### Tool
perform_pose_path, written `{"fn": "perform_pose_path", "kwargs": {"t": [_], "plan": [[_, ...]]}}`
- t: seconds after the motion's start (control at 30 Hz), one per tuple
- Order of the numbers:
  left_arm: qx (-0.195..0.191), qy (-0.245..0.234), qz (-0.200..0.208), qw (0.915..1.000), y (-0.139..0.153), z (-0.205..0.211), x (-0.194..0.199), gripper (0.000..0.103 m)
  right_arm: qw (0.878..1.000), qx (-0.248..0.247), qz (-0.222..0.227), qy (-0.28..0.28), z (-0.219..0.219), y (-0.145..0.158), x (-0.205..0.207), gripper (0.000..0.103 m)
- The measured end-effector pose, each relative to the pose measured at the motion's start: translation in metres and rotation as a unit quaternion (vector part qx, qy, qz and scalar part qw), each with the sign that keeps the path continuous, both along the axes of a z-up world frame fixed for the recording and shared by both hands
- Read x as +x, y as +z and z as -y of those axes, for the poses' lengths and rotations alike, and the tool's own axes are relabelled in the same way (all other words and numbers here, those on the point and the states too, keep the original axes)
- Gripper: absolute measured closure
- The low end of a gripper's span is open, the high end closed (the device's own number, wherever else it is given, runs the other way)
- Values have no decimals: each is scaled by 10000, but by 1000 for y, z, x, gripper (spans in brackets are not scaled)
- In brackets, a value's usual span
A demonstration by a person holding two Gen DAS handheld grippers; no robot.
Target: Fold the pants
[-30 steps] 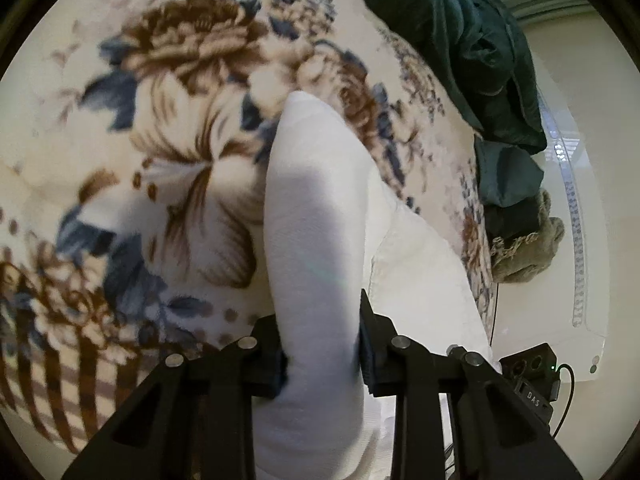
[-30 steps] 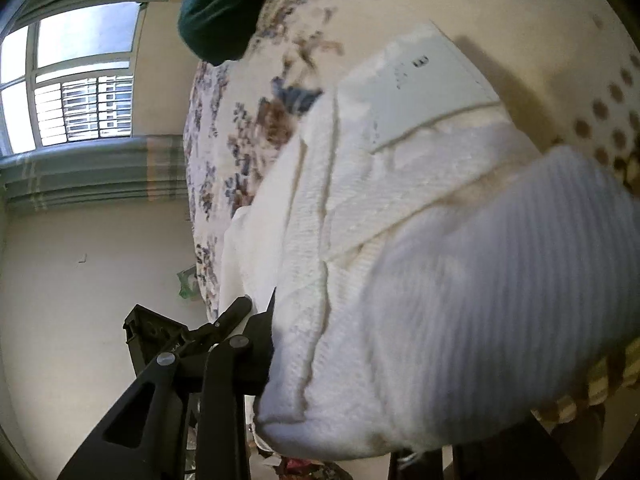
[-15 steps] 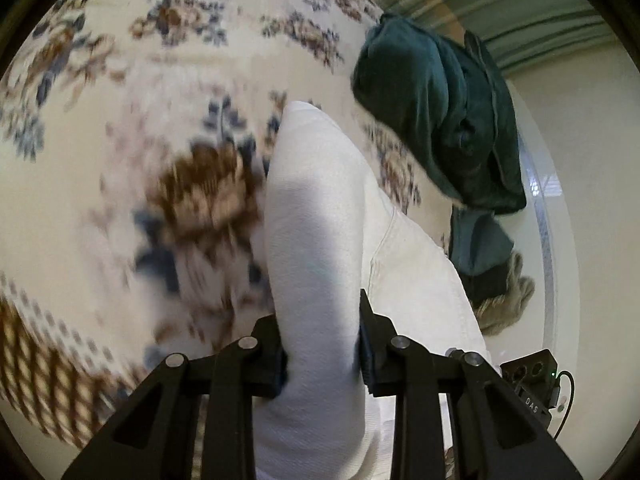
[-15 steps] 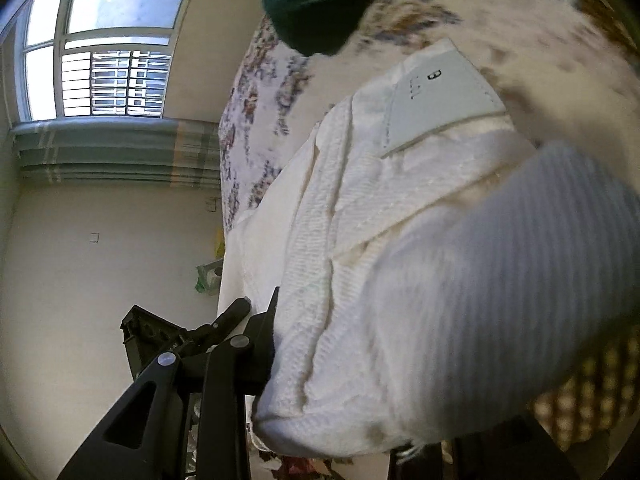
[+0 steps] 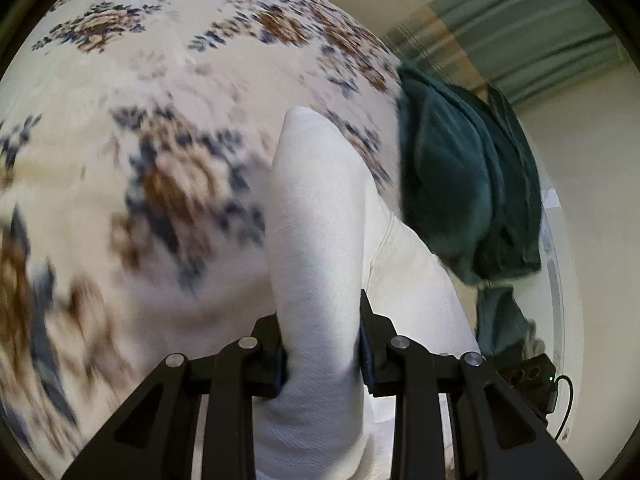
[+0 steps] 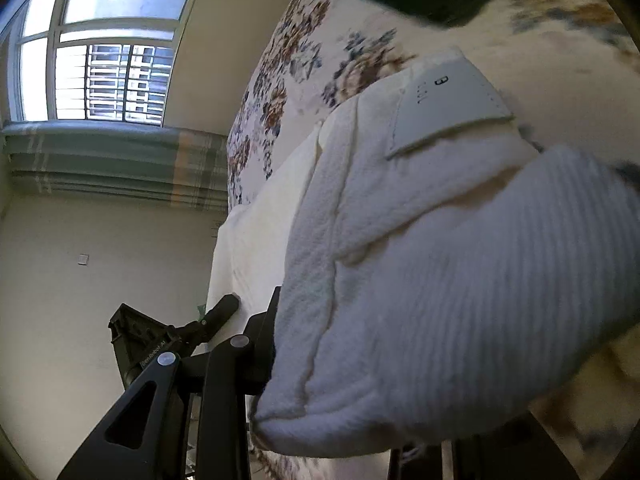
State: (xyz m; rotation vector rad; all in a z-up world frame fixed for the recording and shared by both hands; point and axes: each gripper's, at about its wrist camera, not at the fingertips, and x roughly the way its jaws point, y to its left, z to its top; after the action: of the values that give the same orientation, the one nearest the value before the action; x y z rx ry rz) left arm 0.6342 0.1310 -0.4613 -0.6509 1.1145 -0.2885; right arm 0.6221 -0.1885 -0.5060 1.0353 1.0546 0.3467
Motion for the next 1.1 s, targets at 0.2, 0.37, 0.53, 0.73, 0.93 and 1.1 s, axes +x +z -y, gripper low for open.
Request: {"fn": "perform_pose_path", "kwargs": {"t": [0.2, 0.37, 0.53, 0.73, 0.93, 1.1], "plan": [[49, 214, 90, 9997, -50, -66, 71, 78, 9996, 11, 55, 265, -72, -64, 104, 70], [97, 280, -174, 9994, -101, -98, 94, 78, 9980, -221, -161, 565, -104, -107, 135, 67], [164, 44, -265, 9995, -118, -105, 86, 72, 9927, -615, -698, 771, -96, -125, 118, 47], [452, 320, -295, 9980, -106, -111, 68, 68, 9713, -1851, -1018, 1090, -89, -107, 110, 29], [2195, 394, -471, 9737, -83, -89, 45, 38, 9282, -3306, -1215, 1197, -110, -75, 125, 1], [3117, 288, -534, 9482, -64, -64, 29, 29, 8840, -4410, -1003, 1187, -138, -43, 127, 1]]}}
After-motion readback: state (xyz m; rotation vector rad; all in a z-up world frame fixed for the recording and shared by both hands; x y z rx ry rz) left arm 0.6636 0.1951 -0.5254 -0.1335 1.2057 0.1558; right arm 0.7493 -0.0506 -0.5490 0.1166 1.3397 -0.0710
